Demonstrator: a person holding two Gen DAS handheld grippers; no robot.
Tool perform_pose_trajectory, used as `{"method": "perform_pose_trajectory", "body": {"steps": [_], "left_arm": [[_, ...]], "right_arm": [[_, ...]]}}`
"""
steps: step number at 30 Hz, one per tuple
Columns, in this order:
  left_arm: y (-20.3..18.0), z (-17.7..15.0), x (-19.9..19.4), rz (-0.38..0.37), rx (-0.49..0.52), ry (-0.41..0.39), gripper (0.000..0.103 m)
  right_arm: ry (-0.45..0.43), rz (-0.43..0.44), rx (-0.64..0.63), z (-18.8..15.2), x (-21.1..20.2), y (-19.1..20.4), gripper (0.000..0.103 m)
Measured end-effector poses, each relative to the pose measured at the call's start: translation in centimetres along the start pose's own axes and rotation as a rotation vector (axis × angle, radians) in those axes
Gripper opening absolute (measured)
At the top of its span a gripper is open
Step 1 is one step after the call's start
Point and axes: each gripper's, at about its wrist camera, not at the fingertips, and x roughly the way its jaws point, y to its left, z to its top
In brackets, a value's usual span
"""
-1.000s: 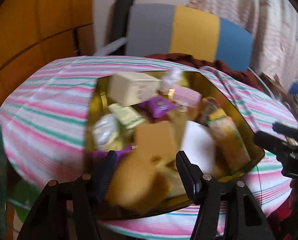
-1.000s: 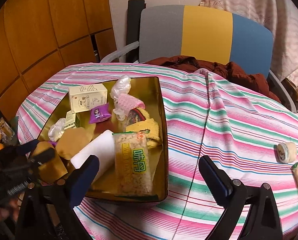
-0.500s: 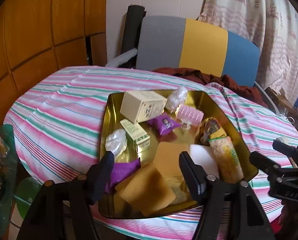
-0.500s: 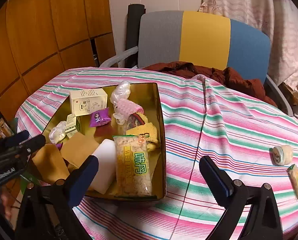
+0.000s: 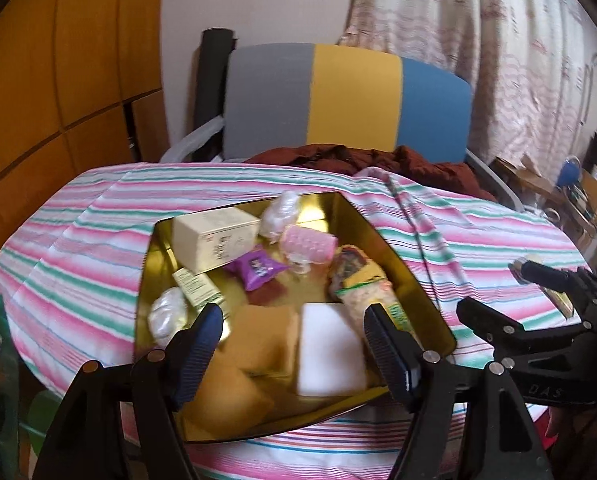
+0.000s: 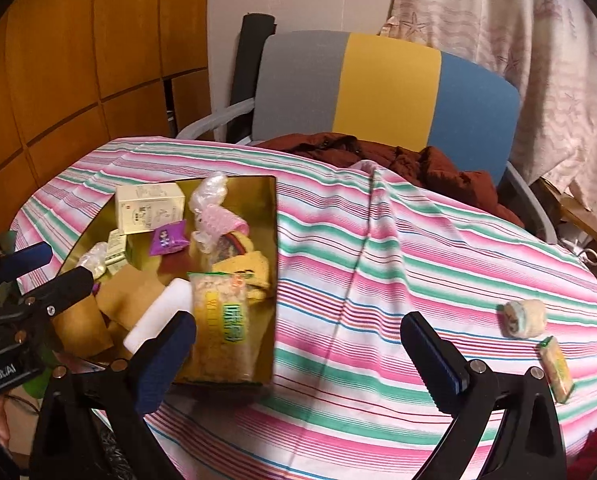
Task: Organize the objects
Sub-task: 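Move both tools from the gold tray back toward the sock and packet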
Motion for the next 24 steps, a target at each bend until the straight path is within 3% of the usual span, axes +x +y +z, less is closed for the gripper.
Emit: {"method": "perform_pose_trajectory", "body": {"steps": [16, 24], "left_arm": [[-6.8, 1.3, 2.0, -0.112, 0.142, 0.025, 0.077], [-10.3, 1.6, 3.2, -0.201, 0.194, 0.041, 0.077]], "right_arm": [[0.085, -0.095, 0.121, -0.3, 0.6, -9.3, 0.103], [0.172, -0.164, 0.320, -1.5, 1.1, -19.8, 0.103]]}}
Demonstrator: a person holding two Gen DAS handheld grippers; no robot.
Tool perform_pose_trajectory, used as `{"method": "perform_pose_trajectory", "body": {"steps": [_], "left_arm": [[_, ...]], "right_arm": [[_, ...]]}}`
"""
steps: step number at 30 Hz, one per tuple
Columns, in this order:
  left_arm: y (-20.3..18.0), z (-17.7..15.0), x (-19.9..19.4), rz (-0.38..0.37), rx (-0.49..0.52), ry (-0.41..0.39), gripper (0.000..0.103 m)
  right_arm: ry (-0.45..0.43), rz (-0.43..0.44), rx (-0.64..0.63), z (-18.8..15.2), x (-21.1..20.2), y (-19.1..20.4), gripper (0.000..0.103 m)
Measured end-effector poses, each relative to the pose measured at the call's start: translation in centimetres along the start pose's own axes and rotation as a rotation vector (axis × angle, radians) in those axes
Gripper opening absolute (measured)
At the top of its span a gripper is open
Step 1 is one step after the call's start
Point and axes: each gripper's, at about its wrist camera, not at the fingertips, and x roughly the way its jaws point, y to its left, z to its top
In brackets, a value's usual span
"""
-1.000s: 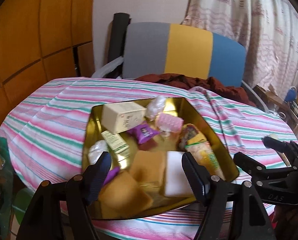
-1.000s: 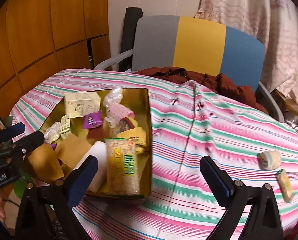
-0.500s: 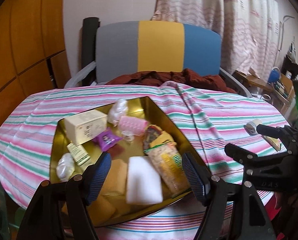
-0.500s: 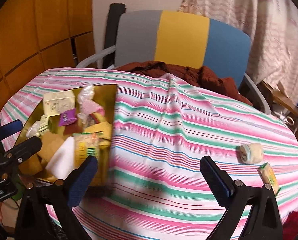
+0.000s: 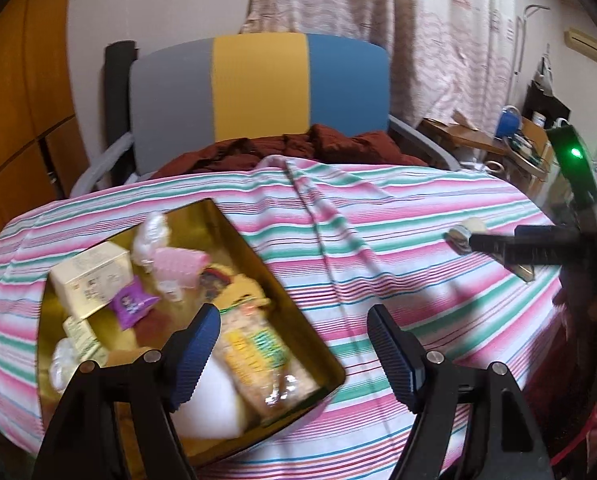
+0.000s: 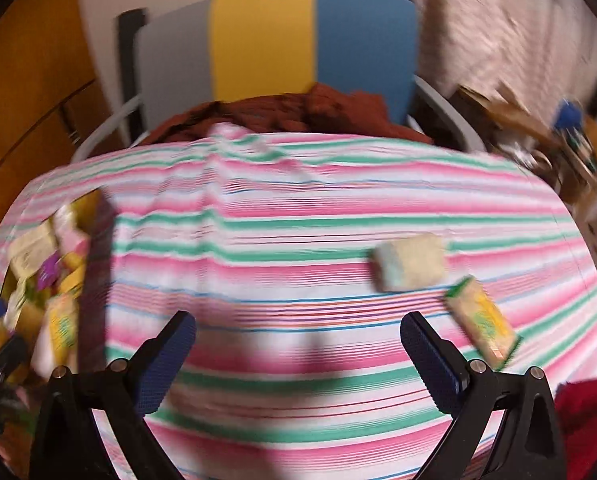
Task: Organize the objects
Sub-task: 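Move both tools from the gold tray back toward the sock and packet, then grasp the second cracker packet with the right tool while the left tool grasps the white sock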
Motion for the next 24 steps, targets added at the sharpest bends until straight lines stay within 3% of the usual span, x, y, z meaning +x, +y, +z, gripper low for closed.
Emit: {"method": "perform_pose_trajectory", "body": {"steps": [6, 12, 14, 17, 22, 24], "left_arm": [[-2.1, 0.4, 1.1, -0.065, 0.023, 0.022, 0.077], [-4.6, 0.6, 2.8, -0.111, 0.059, 0.057, 0.077], [-5.4, 0.7, 3.7, -0.122, 0.070, 0.079, 0.077], [-6.7, 0.5, 5.0, -0.134, 0.079, 0.107, 0.077], [-8.7, -0.4, 7.1, -0.157, 0.085, 0.164, 0.077], [-9.2, -0.7, 7.7, -0.167, 0.084, 0.184, 0.077]], "right_arm": [[0.070, -0.053, 0.231, 2.1, 2.6, -10.4, 0.103], [0.138, -0.107, 0.429, 0.8, 6.8, -18.1, 0.103], [0.178, -0.107, 0.467, 0.5, 7.6, -19.0, 0.103], [0.140, -0.125, 0.456, 1.0, 7.5, -19.6, 0.103], [0.313, -0.111, 0.459, -0.1, 10.3, -19.7, 0.103], [0.340, -0.041, 0.492, -0.4, 10.6, -19.7, 0.103]]}}
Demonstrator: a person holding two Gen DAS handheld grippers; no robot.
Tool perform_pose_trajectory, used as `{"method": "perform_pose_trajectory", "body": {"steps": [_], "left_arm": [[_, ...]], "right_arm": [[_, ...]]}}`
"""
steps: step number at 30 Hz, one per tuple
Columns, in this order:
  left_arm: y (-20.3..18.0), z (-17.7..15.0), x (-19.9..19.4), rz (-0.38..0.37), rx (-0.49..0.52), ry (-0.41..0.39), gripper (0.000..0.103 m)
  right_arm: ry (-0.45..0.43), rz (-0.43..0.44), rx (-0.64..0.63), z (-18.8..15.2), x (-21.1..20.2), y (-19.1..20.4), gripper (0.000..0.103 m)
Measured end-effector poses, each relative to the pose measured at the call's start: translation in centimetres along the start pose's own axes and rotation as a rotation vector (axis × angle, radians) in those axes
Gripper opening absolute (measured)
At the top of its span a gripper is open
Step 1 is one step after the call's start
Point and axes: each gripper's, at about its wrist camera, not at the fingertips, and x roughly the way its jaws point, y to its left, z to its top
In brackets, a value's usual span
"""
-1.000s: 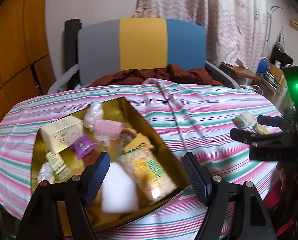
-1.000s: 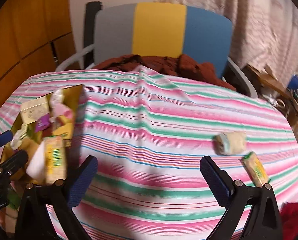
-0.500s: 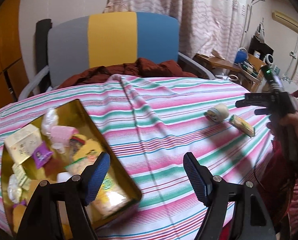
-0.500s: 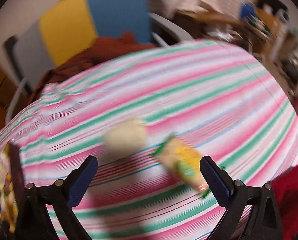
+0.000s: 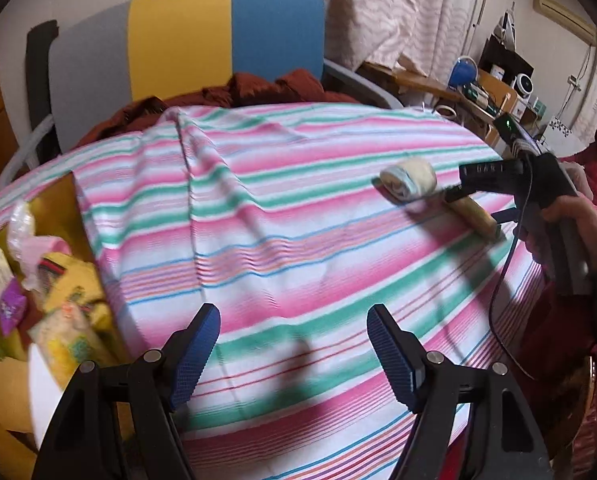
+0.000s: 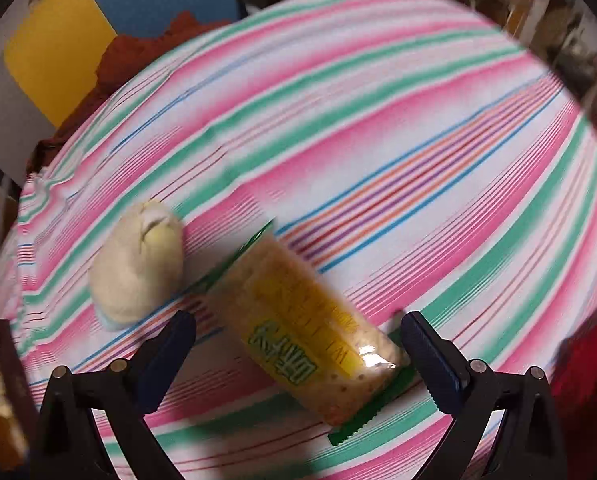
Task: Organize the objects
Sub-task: 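Grasp the second cracker packet with the right tool while the left tool grasps the white sock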
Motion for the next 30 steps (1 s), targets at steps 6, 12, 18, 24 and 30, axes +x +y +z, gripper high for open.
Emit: {"method": "perform_pose_trajectory", "body": {"steps": [6, 12, 18, 24, 30], "left_arm": [[-0.3, -0.3, 1.2, 0.001, 0.002, 0.034, 0.077], [-1.1, 0.8, 1.6, -0.009, 0.012, 0.030, 0.077], [-2.3, 3.2, 2.8, -0.049, 0.004, 0.028, 0.077], [-4.3, 5.4, 4.9, -0.090, 0.008, 0.043, 0.077], [-6.7, 8.3, 7.7, -0.162, 0.009, 0.073, 0.077]], "right_arm": [[0.015, 0.035, -0.064, -0.3, -0.1, 1.2, 0.103], [-0.016, -0.106, -0.107, -0.5, -0.5, 1.5, 0.058], [-0.046, -0.090, -0.033, -0.2, -1.6, -0.1, 0.052], [-0.041, -0.053, 0.024, 0.4, -1.9, -1.7, 0.059], [-0.052, -0.004, 0.080, 0.7, -2.6, -2.9, 0.082]]}}
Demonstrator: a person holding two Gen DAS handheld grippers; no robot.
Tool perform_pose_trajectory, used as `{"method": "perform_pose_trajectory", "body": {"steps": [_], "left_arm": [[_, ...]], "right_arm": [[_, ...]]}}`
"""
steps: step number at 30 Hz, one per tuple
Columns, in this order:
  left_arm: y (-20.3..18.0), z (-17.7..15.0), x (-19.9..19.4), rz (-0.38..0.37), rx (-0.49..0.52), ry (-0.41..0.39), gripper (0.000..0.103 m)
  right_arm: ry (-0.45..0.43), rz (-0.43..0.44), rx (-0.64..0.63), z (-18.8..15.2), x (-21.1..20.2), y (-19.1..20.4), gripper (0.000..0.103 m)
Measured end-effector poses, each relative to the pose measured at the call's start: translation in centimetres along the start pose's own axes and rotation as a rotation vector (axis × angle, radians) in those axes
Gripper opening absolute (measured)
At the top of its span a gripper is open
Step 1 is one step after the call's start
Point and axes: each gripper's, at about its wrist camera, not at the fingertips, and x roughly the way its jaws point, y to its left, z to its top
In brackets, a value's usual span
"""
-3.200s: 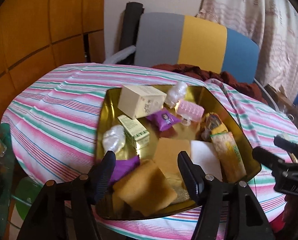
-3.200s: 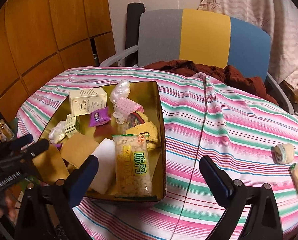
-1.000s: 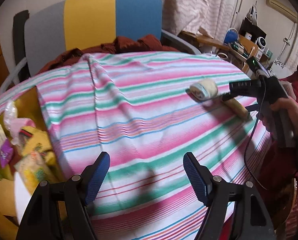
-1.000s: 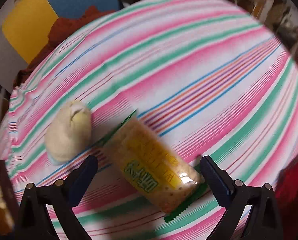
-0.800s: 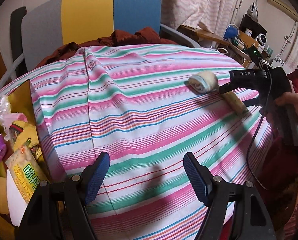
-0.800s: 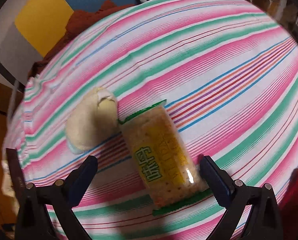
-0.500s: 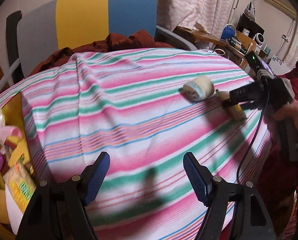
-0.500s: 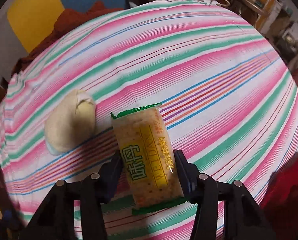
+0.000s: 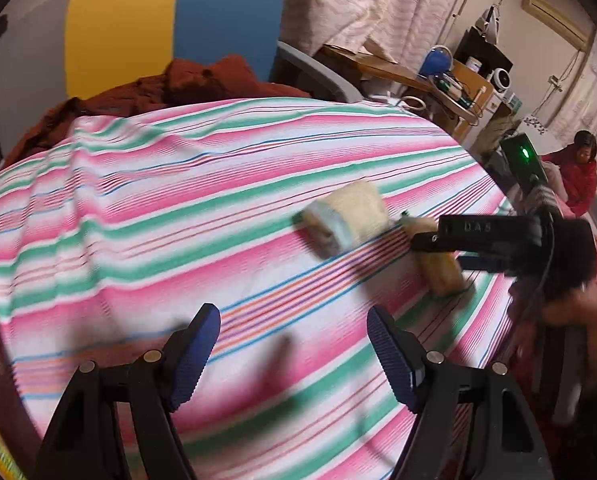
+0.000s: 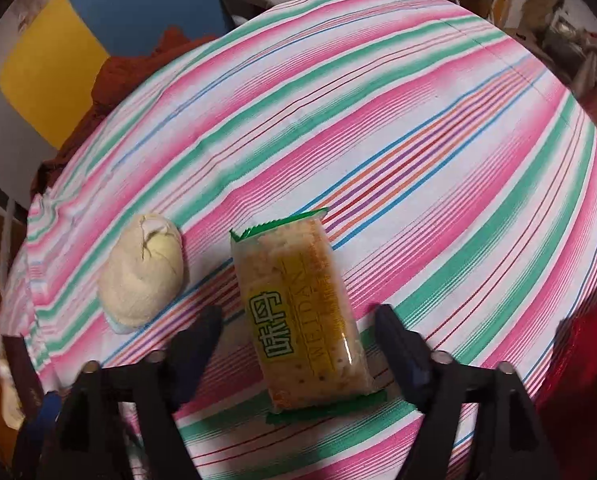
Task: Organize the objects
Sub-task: 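Grasp the second cracker packet with the right tool while the left tool grasps the white sock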
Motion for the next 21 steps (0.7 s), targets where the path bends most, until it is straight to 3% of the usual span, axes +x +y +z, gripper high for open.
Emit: {"method": "perform_pose_trajectory", "body": {"steps": [4, 8, 15, 21], "left_arm": [[-1.1, 2.2, 2.0, -0.053, -0.015, 0.023, 0.085], [-2.3, 4.0, 3.6, -0.062, -0.026, 0.012, 0.086], [-3.7, 6.6, 6.9, -0.072, -0.090, -0.027, 0.100], [-2.8, 6.9, 10.3, -0.042, -0.152, 0.059, 0.097]], "right_arm": [[-0.023, 0.054, 0.067, 0.5, -0.8, -1.6, 0.087], [-0.065, 0.116, 0.154, -0.5, -2.0, -2.1, 0.091], [-0.073, 0.163, 0.195, -0.6, -2.5, -2.9, 0.091], [-0.114, 0.171, 0.286, 0.5, -2.9, -5.1, 0.093]]}}
